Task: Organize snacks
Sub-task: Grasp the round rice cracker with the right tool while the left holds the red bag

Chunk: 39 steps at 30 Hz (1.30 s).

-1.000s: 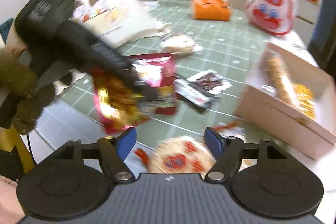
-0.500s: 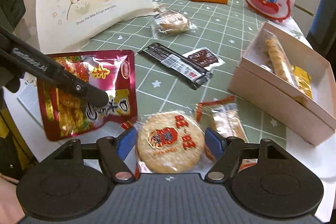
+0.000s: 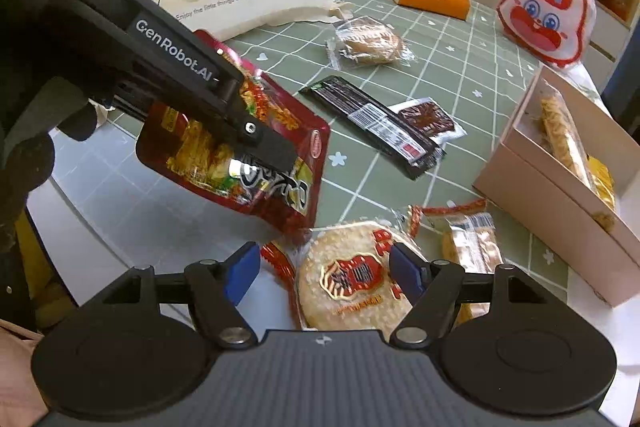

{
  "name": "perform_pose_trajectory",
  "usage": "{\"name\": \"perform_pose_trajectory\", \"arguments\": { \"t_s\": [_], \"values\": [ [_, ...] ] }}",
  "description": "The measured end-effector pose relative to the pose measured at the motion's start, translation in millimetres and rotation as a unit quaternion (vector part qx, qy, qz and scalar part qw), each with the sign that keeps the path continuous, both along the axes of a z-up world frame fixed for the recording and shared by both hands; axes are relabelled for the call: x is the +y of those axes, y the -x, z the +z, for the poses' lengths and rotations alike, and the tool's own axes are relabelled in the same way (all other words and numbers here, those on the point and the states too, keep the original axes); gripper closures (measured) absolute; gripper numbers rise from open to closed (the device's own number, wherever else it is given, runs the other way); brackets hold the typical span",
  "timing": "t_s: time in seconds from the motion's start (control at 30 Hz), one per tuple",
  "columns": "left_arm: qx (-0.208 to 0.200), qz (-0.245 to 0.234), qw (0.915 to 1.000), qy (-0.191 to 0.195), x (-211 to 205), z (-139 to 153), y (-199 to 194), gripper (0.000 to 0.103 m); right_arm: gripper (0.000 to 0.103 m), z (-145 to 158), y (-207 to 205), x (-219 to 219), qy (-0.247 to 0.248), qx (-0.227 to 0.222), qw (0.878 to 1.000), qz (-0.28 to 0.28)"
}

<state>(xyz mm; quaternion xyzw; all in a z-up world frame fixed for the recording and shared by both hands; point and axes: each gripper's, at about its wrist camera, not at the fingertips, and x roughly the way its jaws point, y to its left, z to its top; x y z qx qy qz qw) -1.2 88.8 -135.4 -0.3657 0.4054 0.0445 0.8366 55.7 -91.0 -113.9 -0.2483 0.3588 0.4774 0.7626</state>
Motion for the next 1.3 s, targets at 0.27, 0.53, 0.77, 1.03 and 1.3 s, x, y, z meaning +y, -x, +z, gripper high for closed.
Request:
{"name": "perform_pose_trajectory", "arguments": {
  "t_s": [0.27, 0.53, 0.77, 1.03, 1.3],
  "values": [
    [0.006, -0.012, 0.9999, 0.000, 1, 11, 13, 0.078, 0.030, -2, -10, -16, 0.006, 0.002, 1.000, -0.022],
    [0.002, -0.046, 0.9989, 0.011, -12, 10, 8, 0.079, 0.030, 9, -31, -47, 0.001, 0.115, 0.992, -0.052],
    [0.007, -0.052, 0.9986, 0.012, -18, 7, 18, 0.079, 0.030, -9, -86, -54, -0.041, 0.328, 0.920, -0.208],
    [0.017, -0.050, 0.9986, -0.002, -10, 4, 33, 0.079, 0.024, -9, -55, 10, 0.049, 0.174, 0.964, -0.193],
    [0.004, -0.041, 0.9985, -0.037, -6, 1, 14, 0.076, 0.022, -13, -44, 12, 0.037, 0.125, 0.977, -0.168]
  ]
}}
